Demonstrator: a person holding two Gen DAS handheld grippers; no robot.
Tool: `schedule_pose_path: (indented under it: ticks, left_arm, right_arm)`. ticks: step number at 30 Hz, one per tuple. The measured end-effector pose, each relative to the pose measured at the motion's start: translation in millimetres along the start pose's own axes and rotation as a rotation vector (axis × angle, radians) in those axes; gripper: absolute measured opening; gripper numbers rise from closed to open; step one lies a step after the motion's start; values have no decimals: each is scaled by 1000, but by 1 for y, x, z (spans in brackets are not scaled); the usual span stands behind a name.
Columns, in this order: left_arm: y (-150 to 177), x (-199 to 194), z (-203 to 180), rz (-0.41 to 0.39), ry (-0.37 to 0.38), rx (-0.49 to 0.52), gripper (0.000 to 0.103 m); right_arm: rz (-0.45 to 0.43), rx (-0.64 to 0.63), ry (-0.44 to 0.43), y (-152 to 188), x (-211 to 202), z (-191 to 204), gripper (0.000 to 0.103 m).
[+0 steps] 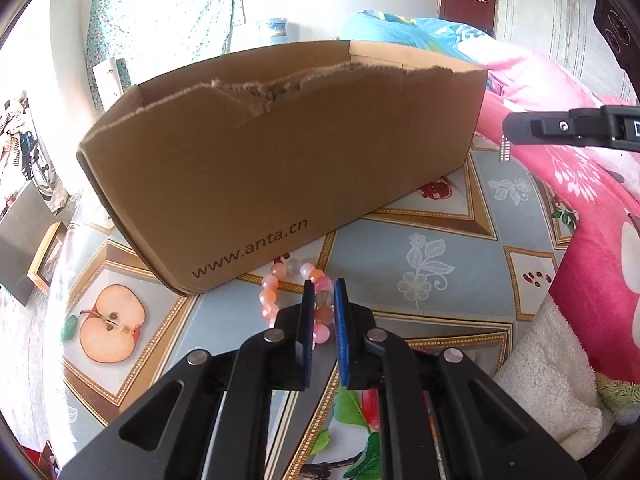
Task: Organize jewelry
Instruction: 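Lift and carry the bracelet and silver piece over the box with both grippers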
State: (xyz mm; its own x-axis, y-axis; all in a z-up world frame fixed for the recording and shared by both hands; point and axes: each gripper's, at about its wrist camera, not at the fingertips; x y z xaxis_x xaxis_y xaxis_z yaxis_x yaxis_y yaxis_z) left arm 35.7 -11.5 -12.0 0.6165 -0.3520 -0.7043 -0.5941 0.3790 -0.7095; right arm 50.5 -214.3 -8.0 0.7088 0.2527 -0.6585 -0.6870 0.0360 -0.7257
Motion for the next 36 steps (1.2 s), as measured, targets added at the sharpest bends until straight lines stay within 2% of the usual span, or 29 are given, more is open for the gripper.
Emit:
schedule_pose_path:
  ticks: [5,11,16,19,22,26,29,36]
  left_arm:
    - [-20,-39,17,-79,55,-36,9]
    - [-55,-88,36,-172,203,-110,9]
    - [-91,-114,45,-253,280,-121,9]
    - [-113,-112,48,-263,303,-126,9]
    - [-138,-101,48,-257,296,-91,9]
    - [-173,-68,48,-165,319,-33,9]
    - [-200,-30,46,-53,325,-1,9]
    - [-242,68,32,207,390,-4,9]
  right_arm:
    - [-97,-7,-17,-27,-23,8,0]
    - [-181,-18,-58,-60,-33,11,0]
    - [-177,-31,-83,-85,-17,6,0]
    - [-149,-23,-95,-100,-3,-4,0]
    - [-137,0,-109,-110,5,-15,0]
    - [-132,21,-113,-114,12,-27,0]
    - [-129,24,-113,-113,15,-34,0]
    - [-128,52,-114,-107,17,-50,0]
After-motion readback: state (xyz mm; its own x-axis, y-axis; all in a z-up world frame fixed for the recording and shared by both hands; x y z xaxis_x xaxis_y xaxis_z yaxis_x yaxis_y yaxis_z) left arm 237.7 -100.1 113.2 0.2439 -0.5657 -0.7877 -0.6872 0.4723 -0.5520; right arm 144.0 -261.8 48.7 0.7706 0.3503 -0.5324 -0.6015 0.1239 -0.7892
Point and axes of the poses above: each gripper's, at about its wrist camera, not at the fingertips, and x roughly the way its jaws point, z to its left, y to its underside, and after that the axes turned 1 degree about -z, right-handed
